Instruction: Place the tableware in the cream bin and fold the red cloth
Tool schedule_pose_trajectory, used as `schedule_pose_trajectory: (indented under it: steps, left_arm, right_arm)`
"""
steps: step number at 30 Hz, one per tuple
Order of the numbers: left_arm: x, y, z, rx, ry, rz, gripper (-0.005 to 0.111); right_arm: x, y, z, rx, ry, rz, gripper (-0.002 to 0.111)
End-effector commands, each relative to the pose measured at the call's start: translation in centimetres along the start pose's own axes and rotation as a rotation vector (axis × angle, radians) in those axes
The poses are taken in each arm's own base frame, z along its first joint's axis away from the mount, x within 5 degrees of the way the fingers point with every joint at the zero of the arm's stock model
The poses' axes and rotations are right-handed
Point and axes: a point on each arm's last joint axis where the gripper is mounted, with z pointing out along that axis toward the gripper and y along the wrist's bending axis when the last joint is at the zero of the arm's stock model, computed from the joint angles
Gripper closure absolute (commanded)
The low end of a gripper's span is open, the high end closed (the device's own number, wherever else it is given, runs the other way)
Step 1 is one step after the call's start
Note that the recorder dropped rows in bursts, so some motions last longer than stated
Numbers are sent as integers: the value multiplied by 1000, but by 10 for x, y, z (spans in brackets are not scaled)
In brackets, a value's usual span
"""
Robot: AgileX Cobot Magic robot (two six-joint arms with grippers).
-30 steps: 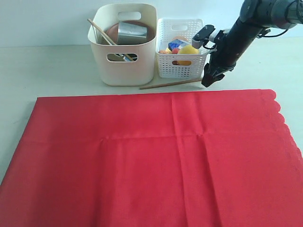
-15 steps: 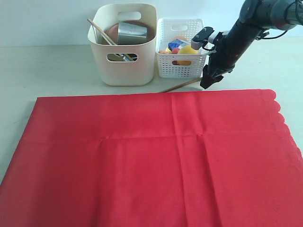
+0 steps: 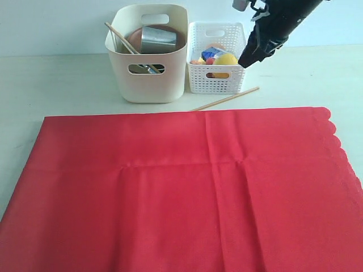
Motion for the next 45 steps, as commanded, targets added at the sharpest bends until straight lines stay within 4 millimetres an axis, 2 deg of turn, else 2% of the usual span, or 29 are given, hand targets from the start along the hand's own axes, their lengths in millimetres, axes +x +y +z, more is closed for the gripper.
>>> schedule_pose_trajectory:
  steps: [1, 8, 11, 15, 19, 21, 24, 29, 31, 39, 45]
  left_arm:
    - [1, 0, 0, -2, -5, 0, 105]
    - [1, 0, 0, -2, -5, 0, 105]
    - [1, 0, 0, -2, -5, 0, 105]
    - [1, 0, 0, -2, -5, 0, 105]
    - [1, 0, 0, -2, -5, 0, 105]
    - [1, 0, 0, -2, -5, 0, 105]
    - [1, 0, 0, -2, -5, 0, 105]
    - [1, 0, 0, -2, -5, 1, 105]
    - [1, 0, 0, -2, -5, 1, 105]
    - [1, 0, 0, -2, -5, 1, 105]
    - [1, 0, 0, -2, -5, 1, 105]
  right_arm:
    - [-13, 10, 18, -5, 31, -134, 108]
    - [-24, 27, 73, 11, 205, -403, 108]
    - [-21, 29, 92, 0, 227, -428, 108]
    - [-18, 26, 107, 12, 219, -430, 108]
    - [-18, 22, 113, 51, 201, -429, 107]
    - [-18, 22, 117, 63, 197, -430, 103]
    - [-19, 22, 122, 74, 193, -427, 90]
    - [-21, 19, 124, 114, 172, -387, 62]
    - [-21, 19, 124, 118, 168, -386, 57]
    - [-18, 22, 124, 77, 190, -358, 57]
    - [-11, 22, 136, 60, 207, -319, 60]
